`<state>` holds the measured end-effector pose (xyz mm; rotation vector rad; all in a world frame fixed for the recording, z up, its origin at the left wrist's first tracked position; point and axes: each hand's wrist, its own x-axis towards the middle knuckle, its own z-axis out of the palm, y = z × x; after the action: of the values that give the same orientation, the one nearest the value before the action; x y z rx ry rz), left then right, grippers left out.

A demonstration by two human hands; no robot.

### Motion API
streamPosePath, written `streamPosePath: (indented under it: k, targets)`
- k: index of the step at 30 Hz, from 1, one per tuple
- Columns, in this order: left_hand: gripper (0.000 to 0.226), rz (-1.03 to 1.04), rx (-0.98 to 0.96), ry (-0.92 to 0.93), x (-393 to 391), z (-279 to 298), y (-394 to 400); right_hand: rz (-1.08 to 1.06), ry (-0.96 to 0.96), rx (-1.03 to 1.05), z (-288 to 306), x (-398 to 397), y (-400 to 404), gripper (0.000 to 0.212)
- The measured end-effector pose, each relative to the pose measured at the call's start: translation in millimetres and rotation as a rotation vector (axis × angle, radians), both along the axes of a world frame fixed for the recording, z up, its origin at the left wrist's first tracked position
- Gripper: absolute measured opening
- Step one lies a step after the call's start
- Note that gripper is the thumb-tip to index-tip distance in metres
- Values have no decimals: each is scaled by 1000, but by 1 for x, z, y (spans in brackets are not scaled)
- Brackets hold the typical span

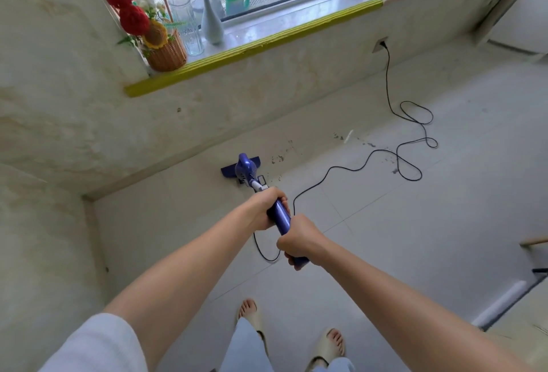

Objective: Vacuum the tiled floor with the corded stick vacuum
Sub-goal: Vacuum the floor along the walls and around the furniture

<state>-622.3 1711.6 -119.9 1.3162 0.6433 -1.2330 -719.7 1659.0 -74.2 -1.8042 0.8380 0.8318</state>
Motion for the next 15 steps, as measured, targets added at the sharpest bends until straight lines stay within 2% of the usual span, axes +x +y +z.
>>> streamPosePath:
  k: [6, 12, 15]
  targets:
    - [16, 55, -40, 35, -45, 21, -15, 62, 16, -36, 27, -39, -21, 41]
    - [20, 51, -9, 4, -89, 40, -29, 42, -5, -1, 50, -82, -38, 26]
    - [21, 37, 2, 11, -107, 48, -28, -31, -35, 105, 66, -103, -36, 25]
